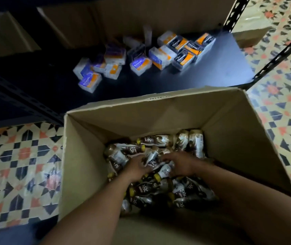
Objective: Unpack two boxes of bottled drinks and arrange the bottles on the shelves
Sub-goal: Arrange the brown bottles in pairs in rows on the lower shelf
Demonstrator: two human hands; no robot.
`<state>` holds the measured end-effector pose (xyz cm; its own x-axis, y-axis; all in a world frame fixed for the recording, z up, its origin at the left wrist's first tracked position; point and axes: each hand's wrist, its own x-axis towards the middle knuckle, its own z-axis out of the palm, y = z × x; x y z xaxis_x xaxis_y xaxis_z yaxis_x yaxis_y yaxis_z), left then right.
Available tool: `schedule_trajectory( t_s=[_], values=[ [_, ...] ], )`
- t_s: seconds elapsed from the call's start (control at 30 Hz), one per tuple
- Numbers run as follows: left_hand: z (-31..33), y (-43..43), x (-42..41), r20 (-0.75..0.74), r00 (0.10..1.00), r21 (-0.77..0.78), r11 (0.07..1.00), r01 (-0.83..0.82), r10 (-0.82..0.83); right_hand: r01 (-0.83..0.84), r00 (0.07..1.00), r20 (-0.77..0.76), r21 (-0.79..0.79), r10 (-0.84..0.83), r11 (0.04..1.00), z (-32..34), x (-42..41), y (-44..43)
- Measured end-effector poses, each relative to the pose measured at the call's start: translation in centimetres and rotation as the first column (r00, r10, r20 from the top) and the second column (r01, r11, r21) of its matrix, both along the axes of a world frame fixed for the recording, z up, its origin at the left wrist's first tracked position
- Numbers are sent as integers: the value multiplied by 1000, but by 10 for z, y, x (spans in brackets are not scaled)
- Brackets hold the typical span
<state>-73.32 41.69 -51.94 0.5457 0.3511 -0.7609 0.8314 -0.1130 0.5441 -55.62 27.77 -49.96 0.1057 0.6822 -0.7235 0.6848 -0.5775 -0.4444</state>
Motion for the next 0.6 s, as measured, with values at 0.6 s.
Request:
schedule_trajectory(
  t_s=[0.6],
  values=[
    [-12, 4, 3, 120, 974, -122, 976, -179, 193, -70, 989, 136, 77, 60, 995, -23, 22, -17]
  ],
)
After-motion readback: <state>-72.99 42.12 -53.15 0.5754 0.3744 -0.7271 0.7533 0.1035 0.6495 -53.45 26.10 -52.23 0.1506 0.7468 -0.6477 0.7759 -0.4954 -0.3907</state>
